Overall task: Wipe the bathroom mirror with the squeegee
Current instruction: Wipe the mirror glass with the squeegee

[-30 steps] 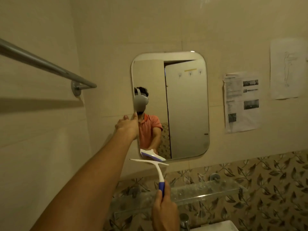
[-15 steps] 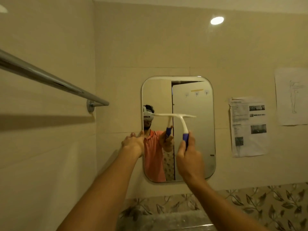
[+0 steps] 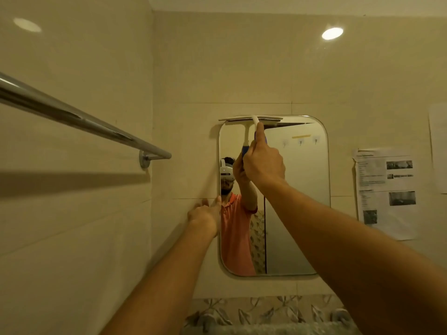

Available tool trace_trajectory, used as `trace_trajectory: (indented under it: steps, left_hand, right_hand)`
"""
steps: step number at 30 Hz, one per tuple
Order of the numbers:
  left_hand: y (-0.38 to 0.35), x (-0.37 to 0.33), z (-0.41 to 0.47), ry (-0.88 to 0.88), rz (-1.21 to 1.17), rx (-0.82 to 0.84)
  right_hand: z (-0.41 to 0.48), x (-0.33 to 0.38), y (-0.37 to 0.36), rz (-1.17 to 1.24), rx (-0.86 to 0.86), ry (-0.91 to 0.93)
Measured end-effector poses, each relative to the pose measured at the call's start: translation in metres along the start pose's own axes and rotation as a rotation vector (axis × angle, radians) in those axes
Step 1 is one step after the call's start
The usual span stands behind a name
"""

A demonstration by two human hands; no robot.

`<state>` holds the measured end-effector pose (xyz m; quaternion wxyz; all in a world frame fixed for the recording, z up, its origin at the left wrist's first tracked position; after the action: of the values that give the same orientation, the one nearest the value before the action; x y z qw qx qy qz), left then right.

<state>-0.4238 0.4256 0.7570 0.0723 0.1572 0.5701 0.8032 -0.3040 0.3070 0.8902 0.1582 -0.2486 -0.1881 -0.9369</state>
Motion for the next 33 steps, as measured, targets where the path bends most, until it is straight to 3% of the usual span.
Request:
trace_trajectory:
  steps: [19, 33]
  left_hand:
    - [-0.006, -0.004, 0.006, 0.064, 0.032, 0.023]
    - [-0.001, -0.012, -0.001, 0.04, 0.08, 0.01]
  right_hand:
    - [-0.048, -0.046, -0.02, -0.123, 0.091, 0.037]
    - [-0.089, -0.059, 0.006, -0.166, 0.209, 0.047]
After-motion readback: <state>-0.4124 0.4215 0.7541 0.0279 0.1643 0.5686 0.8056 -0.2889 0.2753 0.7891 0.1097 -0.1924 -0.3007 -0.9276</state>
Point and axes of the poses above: each hand's wrist, its own z-axis towards the middle knuckle, its own y-axis out of the back of the hand, x = y × z, the point moved 7 cm from there along z, towards the middle knuckle, and after that the axes turned 10 degrees about z, right-handed, at the moved point
